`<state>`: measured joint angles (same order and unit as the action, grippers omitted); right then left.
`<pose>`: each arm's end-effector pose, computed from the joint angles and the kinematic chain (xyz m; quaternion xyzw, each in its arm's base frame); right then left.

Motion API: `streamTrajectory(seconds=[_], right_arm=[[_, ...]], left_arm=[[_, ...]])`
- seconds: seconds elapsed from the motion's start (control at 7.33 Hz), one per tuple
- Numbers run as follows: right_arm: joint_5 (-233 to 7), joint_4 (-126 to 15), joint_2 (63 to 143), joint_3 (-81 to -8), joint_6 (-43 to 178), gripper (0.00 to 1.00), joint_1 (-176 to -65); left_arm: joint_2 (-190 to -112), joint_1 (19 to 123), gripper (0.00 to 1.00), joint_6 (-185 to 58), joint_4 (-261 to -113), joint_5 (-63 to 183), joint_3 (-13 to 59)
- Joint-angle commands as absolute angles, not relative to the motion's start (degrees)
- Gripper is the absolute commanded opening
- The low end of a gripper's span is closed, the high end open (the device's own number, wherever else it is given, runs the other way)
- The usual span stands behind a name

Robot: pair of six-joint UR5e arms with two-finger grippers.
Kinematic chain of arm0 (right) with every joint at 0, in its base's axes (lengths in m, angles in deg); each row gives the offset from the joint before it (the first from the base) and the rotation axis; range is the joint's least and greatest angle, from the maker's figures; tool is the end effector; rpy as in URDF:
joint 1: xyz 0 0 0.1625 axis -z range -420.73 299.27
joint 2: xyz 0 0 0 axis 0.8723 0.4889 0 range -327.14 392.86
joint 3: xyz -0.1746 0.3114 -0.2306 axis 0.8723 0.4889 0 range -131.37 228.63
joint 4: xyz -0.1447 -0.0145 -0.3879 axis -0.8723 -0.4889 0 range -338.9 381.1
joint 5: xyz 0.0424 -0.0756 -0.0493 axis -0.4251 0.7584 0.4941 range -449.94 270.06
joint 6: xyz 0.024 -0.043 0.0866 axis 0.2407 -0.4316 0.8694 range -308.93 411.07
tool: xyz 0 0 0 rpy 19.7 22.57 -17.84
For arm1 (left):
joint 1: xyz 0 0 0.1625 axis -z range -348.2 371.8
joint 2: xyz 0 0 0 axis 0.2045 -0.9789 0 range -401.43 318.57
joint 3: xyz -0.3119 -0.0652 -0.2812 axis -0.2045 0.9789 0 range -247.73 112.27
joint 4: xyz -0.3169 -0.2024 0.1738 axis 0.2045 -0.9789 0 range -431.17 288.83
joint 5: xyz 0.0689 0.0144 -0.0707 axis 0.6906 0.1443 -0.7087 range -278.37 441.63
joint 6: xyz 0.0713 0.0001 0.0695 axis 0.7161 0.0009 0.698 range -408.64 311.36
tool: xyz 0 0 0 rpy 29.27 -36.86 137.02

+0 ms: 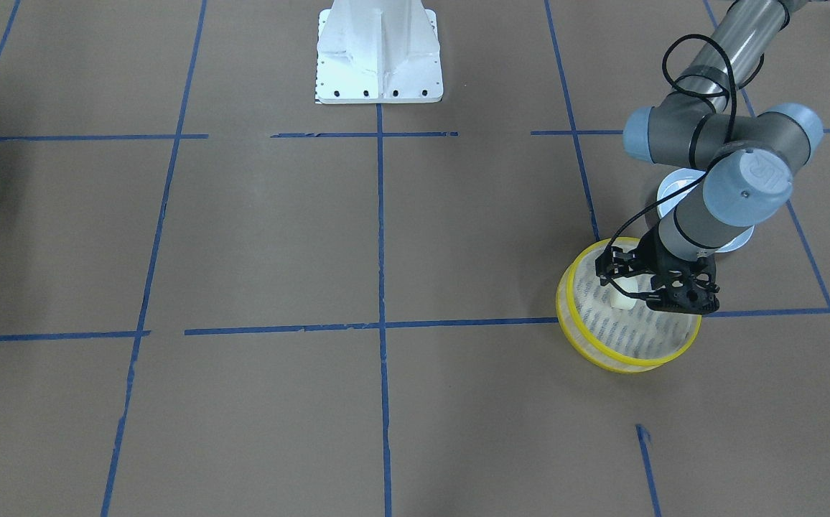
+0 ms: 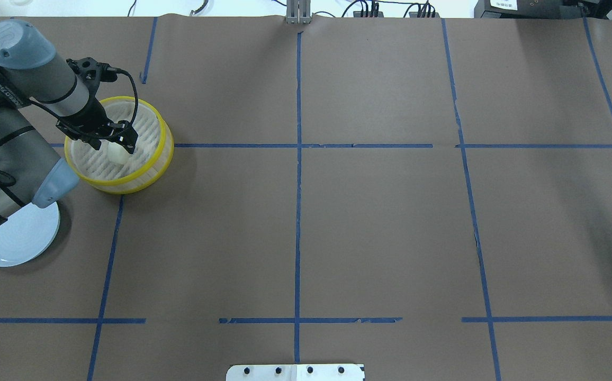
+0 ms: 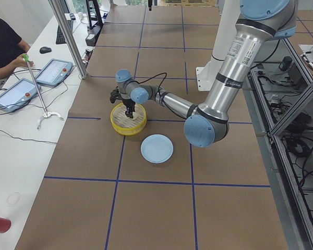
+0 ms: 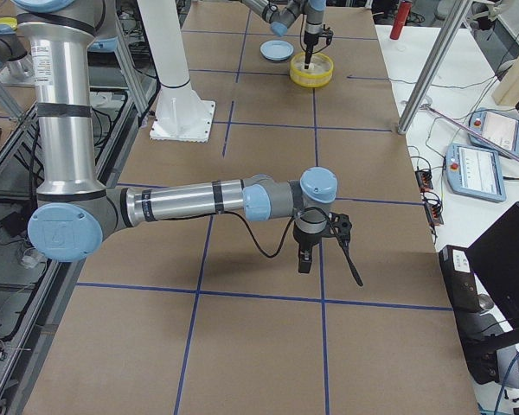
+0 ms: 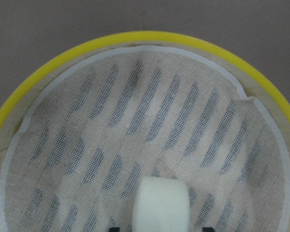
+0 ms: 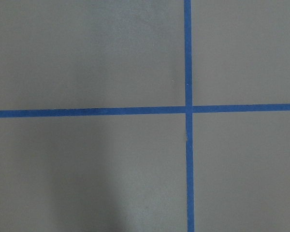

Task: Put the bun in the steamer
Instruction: 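Lower the bun onto the steamer mesh and open the left gripper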

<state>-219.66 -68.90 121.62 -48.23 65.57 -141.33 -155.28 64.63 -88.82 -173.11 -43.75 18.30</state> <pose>-0.0141 -0.5116 0.5941 -0.0052 -0.3453 0.0178 0.9383 0.3434 -0.5782 0.4342 0.0213 0.3913 0.0593 0.9181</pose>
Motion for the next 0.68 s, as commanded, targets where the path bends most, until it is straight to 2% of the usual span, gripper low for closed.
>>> streamTrajectory(seconds=[0.0, 0.14, 0.41, 0.55], right_arm=[[-219.7, -68.9, 121.6, -48.2, 65.6, 1.0, -141.3], [-219.7, -68.9, 121.6, -48.2, 65.6, 1.0, -141.3], [-219.7, -68.9, 121.6, -48.2, 65.6, 1.0, -141.3], [-219.7, -68.9, 121.6, -48.2, 65.6, 1.0, -141.3]], left_arm=[[-155.3, 64.6, 1.0, -89.1, -173.1, -42.1, 18.8], [-155.3, 64.9, 1.0, -89.0, -173.1, -41.9, 20.7], [-152.6, 67.3, 1.0, -88.4, -172.8, -41.9, 30.9], [-151.1, 68.6, 1.0, -88.4, -172.6, -41.9, 33.5]])
